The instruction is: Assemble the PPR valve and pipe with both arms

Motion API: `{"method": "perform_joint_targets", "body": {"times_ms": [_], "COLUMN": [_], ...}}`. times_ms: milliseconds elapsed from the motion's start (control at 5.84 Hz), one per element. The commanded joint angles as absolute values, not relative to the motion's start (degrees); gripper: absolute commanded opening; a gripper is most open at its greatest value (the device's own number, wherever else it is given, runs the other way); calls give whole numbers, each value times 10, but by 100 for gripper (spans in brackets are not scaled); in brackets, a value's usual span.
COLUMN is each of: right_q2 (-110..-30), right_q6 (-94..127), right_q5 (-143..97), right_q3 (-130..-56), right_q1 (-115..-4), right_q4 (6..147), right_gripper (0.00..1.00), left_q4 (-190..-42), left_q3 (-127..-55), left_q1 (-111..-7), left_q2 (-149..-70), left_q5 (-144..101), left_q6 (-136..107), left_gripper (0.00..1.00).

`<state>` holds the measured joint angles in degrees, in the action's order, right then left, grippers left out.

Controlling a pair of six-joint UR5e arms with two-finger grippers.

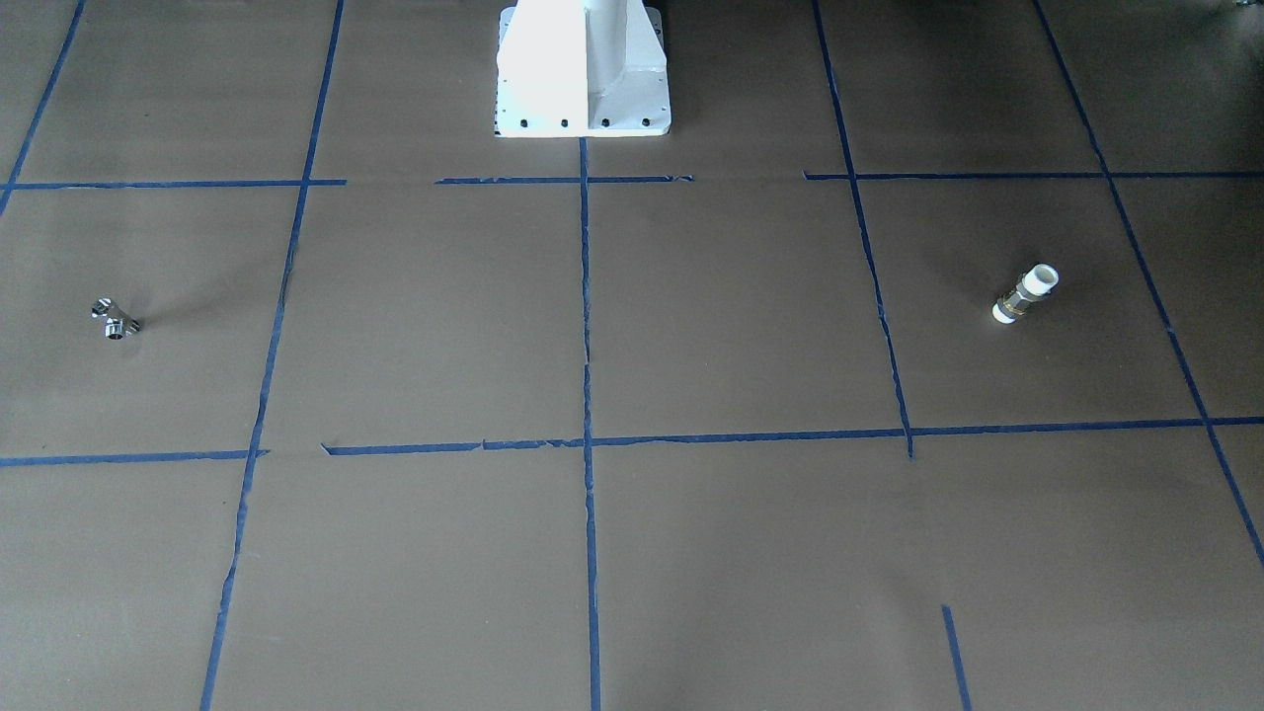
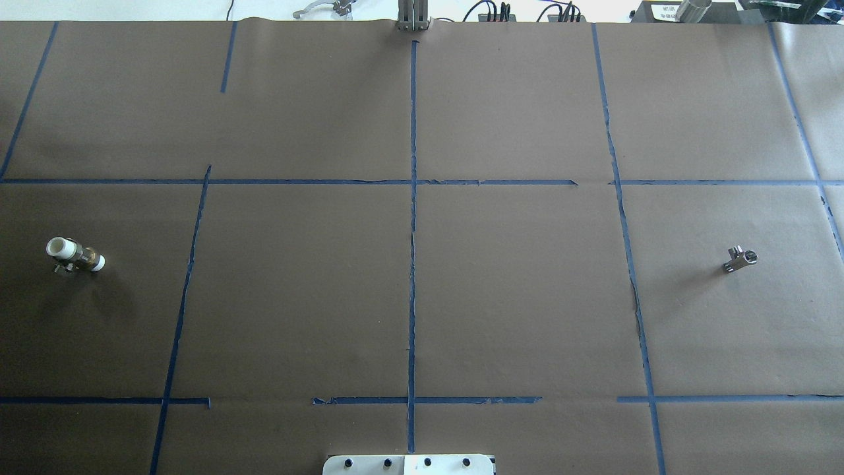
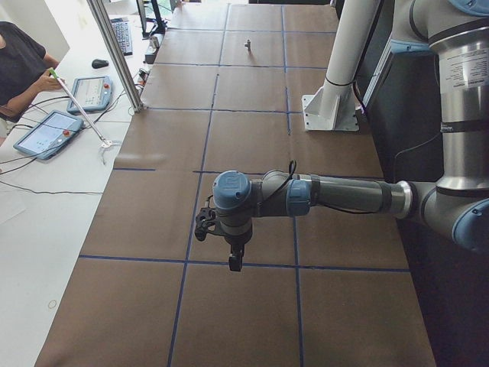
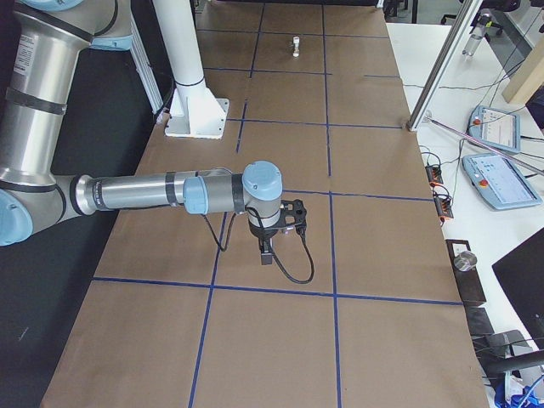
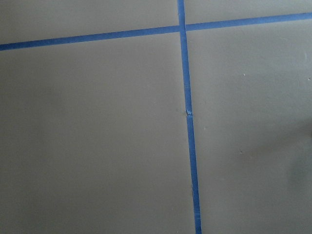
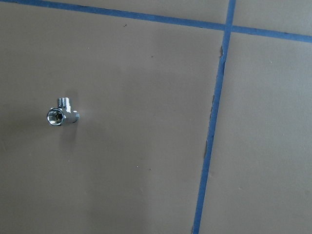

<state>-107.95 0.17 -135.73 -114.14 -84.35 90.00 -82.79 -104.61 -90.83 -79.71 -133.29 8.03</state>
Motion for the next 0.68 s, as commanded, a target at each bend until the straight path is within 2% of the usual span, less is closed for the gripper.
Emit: {"method": "perform_joint_targets", "body": {"times_ms": [0, 514], "right_q2": [-1088, -1085], "right_q6": [2, 2], "right_q5": [-1370, -1371], "right_q3": [-1150, -1140], "right_q1": [-845, -844], "right_q4": [899, 896], "right_gripper": [100, 100], "left_q4": [-832, -839], "left_q3": [-1051, -1039], "left_q1": [-908, -908], "left_q2": [-795, -789], "left_q5": [-1373, -1404], "left_q6": [84, 81], "left_gripper": [100, 100]}}
